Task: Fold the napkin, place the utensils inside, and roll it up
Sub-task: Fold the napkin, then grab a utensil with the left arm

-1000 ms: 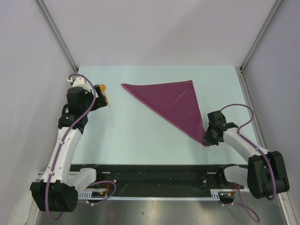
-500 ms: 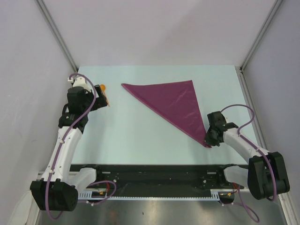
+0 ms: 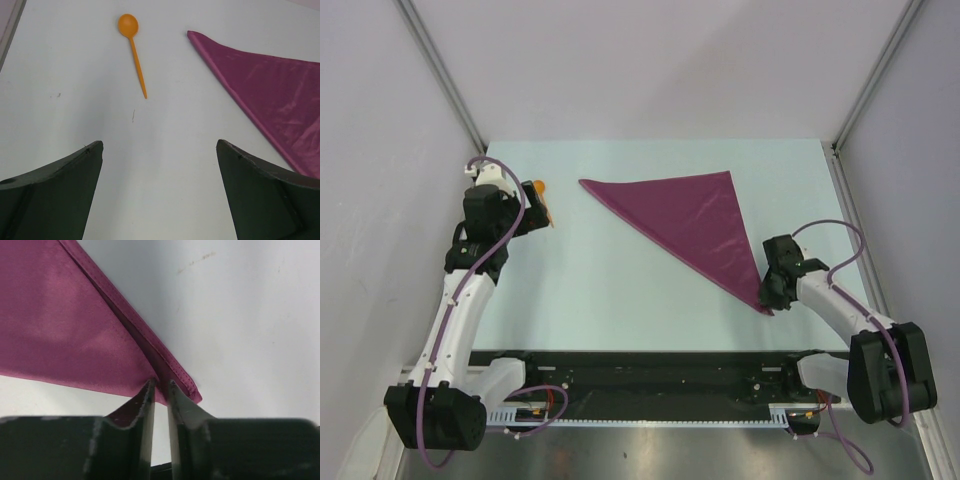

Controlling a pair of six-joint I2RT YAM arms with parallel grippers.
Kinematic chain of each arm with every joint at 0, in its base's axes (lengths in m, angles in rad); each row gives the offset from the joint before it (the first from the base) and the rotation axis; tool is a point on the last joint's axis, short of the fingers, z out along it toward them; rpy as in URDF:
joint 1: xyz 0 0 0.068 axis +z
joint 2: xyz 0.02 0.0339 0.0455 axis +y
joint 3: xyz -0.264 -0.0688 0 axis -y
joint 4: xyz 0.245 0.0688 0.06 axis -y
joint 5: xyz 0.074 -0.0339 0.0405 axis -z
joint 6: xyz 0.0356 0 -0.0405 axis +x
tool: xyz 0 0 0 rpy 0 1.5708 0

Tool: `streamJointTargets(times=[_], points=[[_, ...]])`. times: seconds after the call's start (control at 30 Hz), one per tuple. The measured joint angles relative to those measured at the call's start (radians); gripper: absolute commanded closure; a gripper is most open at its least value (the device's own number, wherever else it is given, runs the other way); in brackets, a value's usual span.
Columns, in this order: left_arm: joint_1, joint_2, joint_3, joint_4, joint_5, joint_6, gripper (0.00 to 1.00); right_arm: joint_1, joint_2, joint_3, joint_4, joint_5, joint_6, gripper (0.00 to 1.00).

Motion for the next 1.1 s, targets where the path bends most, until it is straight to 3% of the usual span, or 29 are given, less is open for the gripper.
streamJointTargets(times=[0.03,0.13,0.23,0.37,0.53,0.63,0.87,1.1], points=[[0.0,0.0,0.0,0.0,0.0,0.0,0.0,0.0,-0.002,0.007,-0.006,0.002,-0.004,0.61],[0.0,0.0,0.0,0.0,-0.008,0.0,0.0,0.0,-0.019,0.042,-0.027,0.003,-0.016,0.46],[0.0,0.007,0.0,0.0,-0.02,0.0,0.0,0.002,-0.051,0.095,-0.038,-0.001,-0.037,0.42],[0.0,0.047,0.0,0.005,-0.069,0.0,0.04,0.008,-0.08,0.176,-0.013,-0.032,-0.075,0.41],[0.001,0.156,0.0,0.022,-0.122,-0.008,0.16,0.012,-0.084,0.223,0.084,-0.097,-0.116,0.41],[-0.005,0.254,0.015,0.023,-0.166,-0.027,0.17,0.012,-0.084,0.223,0.145,-0.161,-0.132,0.41],[-0.097,0.546,0.196,0.02,-0.309,-0.063,0.17,0.012,-0.082,0.215,0.276,-0.309,-0.146,0.41],[-0.098,0.84,0.397,0.024,-0.343,-0.135,0.26,0.011,-0.085,0.169,0.32,-0.403,-0.159,0.41]])
